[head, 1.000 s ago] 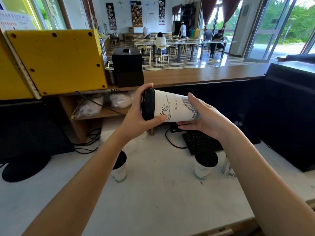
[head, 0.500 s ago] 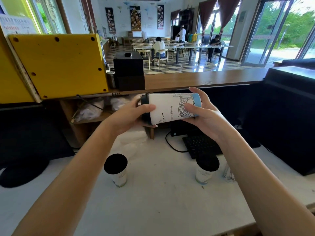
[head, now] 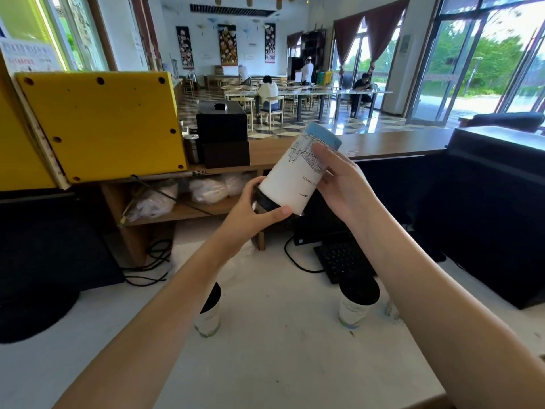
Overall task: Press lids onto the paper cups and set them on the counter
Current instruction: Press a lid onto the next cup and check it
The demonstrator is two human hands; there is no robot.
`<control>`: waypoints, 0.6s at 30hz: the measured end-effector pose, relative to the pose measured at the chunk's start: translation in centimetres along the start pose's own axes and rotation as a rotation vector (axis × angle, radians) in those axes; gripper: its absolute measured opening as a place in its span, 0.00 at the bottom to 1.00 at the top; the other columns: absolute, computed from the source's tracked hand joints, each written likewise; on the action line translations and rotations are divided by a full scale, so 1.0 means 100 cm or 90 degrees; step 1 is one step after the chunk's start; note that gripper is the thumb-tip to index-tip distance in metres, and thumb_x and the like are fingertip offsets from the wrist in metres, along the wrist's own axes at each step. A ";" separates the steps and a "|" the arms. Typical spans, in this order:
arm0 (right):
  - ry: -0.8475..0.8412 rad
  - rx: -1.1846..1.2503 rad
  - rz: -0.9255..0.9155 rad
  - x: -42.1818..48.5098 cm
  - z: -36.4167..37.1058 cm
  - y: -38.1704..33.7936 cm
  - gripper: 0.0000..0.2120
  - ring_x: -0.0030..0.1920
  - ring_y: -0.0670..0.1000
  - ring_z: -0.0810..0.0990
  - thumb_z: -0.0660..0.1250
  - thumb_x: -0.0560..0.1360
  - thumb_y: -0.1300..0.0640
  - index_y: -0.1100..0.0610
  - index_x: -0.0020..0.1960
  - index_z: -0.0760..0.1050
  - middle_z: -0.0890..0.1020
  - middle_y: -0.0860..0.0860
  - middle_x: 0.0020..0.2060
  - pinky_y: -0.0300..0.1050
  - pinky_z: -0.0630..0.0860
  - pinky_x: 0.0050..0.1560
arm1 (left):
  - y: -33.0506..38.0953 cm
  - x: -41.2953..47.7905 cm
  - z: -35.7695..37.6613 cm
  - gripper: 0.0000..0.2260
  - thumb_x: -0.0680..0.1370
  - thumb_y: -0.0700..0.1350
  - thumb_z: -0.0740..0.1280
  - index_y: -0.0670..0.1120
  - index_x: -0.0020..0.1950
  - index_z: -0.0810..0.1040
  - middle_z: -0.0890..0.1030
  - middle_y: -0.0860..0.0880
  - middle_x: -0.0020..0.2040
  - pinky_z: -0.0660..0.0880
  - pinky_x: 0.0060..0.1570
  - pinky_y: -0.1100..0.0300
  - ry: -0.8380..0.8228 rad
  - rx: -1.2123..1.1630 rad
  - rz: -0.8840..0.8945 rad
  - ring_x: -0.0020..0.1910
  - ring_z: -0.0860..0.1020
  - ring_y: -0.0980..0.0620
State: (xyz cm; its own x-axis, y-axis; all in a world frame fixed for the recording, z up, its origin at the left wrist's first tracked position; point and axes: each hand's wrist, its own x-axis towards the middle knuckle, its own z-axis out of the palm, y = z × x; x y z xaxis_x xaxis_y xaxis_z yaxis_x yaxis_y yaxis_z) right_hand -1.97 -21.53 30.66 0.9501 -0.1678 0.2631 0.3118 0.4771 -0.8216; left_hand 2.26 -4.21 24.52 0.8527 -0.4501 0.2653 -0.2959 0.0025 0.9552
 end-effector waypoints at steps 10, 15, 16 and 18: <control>-0.018 -0.301 -0.064 0.021 0.037 -0.009 0.20 0.52 0.56 0.82 0.75 0.67 0.57 0.60 0.57 0.77 0.83 0.57 0.53 0.54 0.79 0.56 | -0.007 0.015 -0.001 0.34 0.69 0.48 0.75 0.51 0.71 0.63 0.73 0.60 0.59 0.73 0.38 0.77 0.012 0.006 0.037 0.50 0.75 0.73; -0.011 -0.407 -0.035 0.028 0.031 0.010 0.20 0.51 0.53 0.83 0.76 0.66 0.56 0.57 0.56 0.78 0.84 0.53 0.51 0.51 0.79 0.55 | -0.036 0.017 -0.002 0.34 0.68 0.51 0.75 0.54 0.70 0.64 0.75 0.63 0.58 0.71 0.42 0.78 -0.003 0.012 -0.011 0.52 0.74 0.73; -0.013 -0.416 -0.030 0.030 0.029 0.013 0.20 0.51 0.53 0.83 0.76 0.66 0.55 0.57 0.56 0.78 0.84 0.53 0.51 0.50 0.79 0.55 | -0.041 0.020 -0.003 0.34 0.68 0.52 0.75 0.55 0.70 0.63 0.75 0.63 0.59 0.72 0.44 0.77 -0.007 0.015 -0.023 0.53 0.74 0.72; -0.020 -0.442 -0.021 0.037 0.026 0.017 0.21 0.51 0.52 0.82 0.76 0.66 0.55 0.56 0.57 0.77 0.83 0.52 0.52 0.47 0.79 0.54 | -0.047 0.029 -0.006 0.36 0.68 0.51 0.75 0.55 0.71 0.62 0.74 0.59 0.62 0.73 0.52 0.69 -0.029 0.017 -0.047 0.58 0.73 0.66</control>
State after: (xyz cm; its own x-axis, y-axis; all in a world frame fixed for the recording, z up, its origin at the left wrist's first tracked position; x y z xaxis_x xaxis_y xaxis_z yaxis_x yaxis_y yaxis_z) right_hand 2.07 -19.11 31.50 0.9434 -0.1429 0.2994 0.2704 -0.1917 -0.9435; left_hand 6.37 -4.93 20.83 0.8525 -0.4881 0.1873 -0.2449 -0.0563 0.9679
